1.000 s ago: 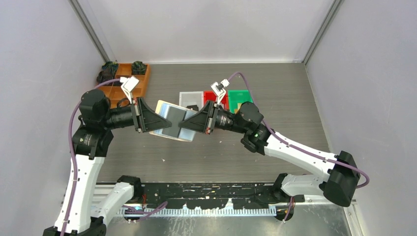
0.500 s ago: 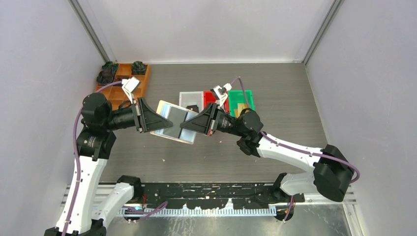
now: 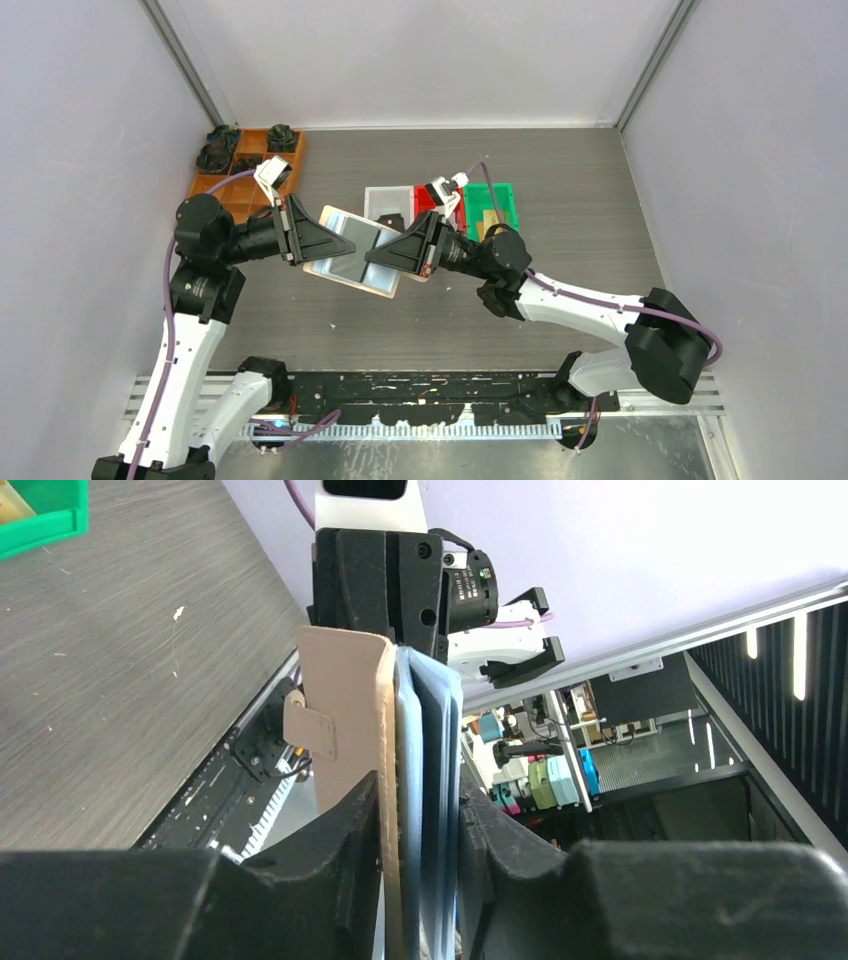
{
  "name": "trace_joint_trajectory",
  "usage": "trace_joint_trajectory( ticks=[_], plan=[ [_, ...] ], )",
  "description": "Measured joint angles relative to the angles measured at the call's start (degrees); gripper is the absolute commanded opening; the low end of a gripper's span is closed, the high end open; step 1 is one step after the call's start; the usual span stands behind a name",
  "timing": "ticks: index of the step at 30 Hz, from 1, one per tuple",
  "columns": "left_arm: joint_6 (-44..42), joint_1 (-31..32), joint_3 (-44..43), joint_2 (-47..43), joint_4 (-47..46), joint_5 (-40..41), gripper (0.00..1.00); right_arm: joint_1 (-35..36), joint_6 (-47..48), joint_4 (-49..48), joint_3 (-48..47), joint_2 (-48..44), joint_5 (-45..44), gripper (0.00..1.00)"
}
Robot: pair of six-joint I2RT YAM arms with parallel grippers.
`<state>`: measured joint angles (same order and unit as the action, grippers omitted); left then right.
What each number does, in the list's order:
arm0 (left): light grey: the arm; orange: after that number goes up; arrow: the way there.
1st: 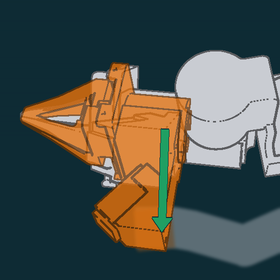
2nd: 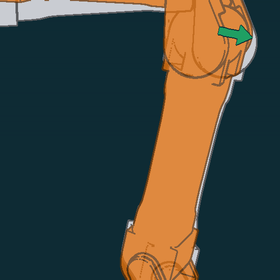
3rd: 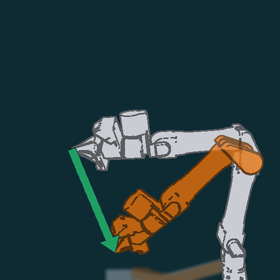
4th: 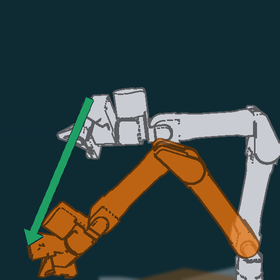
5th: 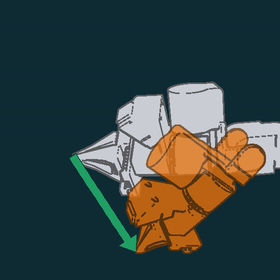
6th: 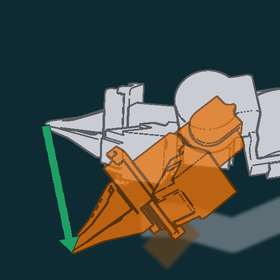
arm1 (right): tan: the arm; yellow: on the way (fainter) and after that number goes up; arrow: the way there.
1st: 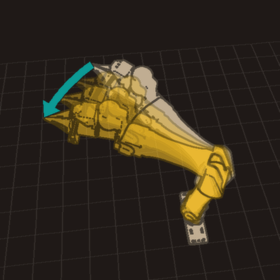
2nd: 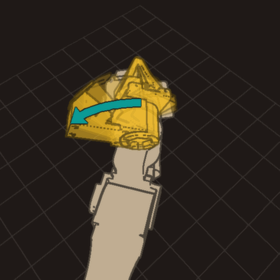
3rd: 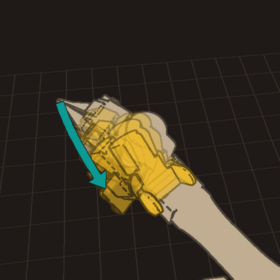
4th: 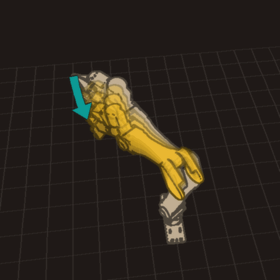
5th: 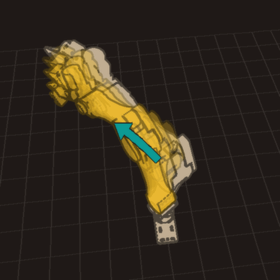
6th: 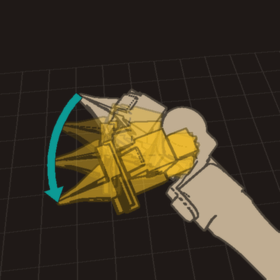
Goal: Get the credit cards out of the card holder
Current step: Remove the credit card from the card holder.
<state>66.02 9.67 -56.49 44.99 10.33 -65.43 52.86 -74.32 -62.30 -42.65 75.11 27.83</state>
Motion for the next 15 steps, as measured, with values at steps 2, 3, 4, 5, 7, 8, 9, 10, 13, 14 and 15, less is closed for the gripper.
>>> trace_joint_trajectory(
  ticks=[2,3,4,5,7,8,9,10,13,14,15],
  plan=[
    [0.61,0.0,0.11,-0.02,-0.24,0.07,0.2,0.07,-0.2,-0.26,-0.37,0.76,0.31,0.01],
    [0.83,0.0,0.11,-0.04,-0.33,0.09,0.17,0.07,-0.28,-0.31,-0.63,1.05,0.5,0.01],
    [0.9,-0.04,0.11,-0.11,-0.39,0.24,0.15,0.07,-0.44,-0.33,-0.87,1.18,0.61,0.02],
    [1.01,-0.04,0.11,-0.13,-0.48,0.35,0.13,0.04,-0.52,-0.52,-0.96,1.27,0.61,0.06],
    [1.07,-0.04,0.09,-0.15,-0.68,0.39,0.1,0.04,-0.63,-0.98,-0.96,1.29,0.63,0.16],
    [1.09,-0.04,0.04,-0.15,-0.72,0.48,0.09,0.04,-0.79,-1.11,-0.96,1.29,0.57,0.19],
    [1.09,-0.04,0.04,-0.15,-0.72,0.5,0.07,0.04,-0.9,-1.33,-0.92,1.29,0.5,0.23],
    [1.09,-0.04,0.04,-0.15,-0.72,0.52,0.06,0.07,-0.98,-1.84,-0.87,1.29,0.42,0.28],
    [1.2,-0.04,-0.07,-0.13,-0.72,0.94,0.04,0.07,-1.42,-3.52,-0.55,1.29,0.0,0.34],
    [1.25,-0.04,-0.07,-0.13,-0.72,1.01,0.04,0.07,-1.51,-4.09,-0.52,1.29,-0.17,0.35],
    [1.31,-0.04,-0.09,-0.13,-0.74,1.07,0.04,0.07,-1.51,-4.44,-0.52,1.29,-0.31,0.34]
  ],
)
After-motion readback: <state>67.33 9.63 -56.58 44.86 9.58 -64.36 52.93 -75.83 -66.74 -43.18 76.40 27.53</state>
